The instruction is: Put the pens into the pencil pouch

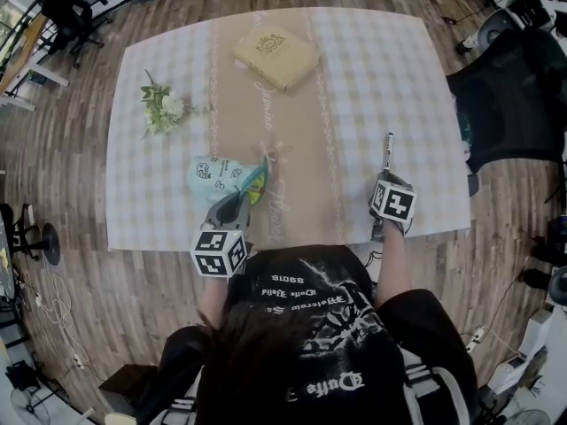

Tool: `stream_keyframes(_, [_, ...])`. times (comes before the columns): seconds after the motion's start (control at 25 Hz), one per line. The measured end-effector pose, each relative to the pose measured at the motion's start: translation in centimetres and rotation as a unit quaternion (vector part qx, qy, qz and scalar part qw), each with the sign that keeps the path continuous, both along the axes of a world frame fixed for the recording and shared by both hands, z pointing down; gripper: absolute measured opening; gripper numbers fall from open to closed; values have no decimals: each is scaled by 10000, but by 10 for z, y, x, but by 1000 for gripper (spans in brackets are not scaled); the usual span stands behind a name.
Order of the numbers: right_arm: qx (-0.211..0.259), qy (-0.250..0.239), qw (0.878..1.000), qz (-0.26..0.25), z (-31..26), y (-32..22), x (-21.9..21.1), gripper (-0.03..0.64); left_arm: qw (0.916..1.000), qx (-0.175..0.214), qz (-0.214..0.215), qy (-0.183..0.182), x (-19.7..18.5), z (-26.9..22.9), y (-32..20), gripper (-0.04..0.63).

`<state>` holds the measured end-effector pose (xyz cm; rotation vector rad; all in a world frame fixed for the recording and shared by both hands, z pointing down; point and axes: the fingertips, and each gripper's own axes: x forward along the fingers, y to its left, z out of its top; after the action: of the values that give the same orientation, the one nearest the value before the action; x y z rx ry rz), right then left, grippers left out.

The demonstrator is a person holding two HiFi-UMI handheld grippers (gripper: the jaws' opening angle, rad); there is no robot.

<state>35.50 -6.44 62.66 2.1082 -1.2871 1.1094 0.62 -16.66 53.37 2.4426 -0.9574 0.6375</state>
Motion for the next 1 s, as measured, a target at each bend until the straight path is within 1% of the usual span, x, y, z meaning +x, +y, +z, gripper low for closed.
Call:
stream_keyframes(0.08, [-10,22,10000,0,0,0,1,71,10000,7,-18,10,-1,1,1,40])
stream_keyframes(0.28, [-5,9,10000,-7,1,1,1,69,10000,13,-57,37,-3,1,2,40])
stream_keyframes(0.48, [231,-51,9997,-8,-10,2,2,67,10000,16,-81,29,-4,1,3,40])
stream_keyframes(0.76, [499,262,9975,-431,-42,3,-5,67,9999,-53,-85,120,-3,-1,3,40])
stream_keyframes(1.0, [676,635,9919,-870,-71,5,-20,67,9998,-30,-66,169,-5,-2,3,40])
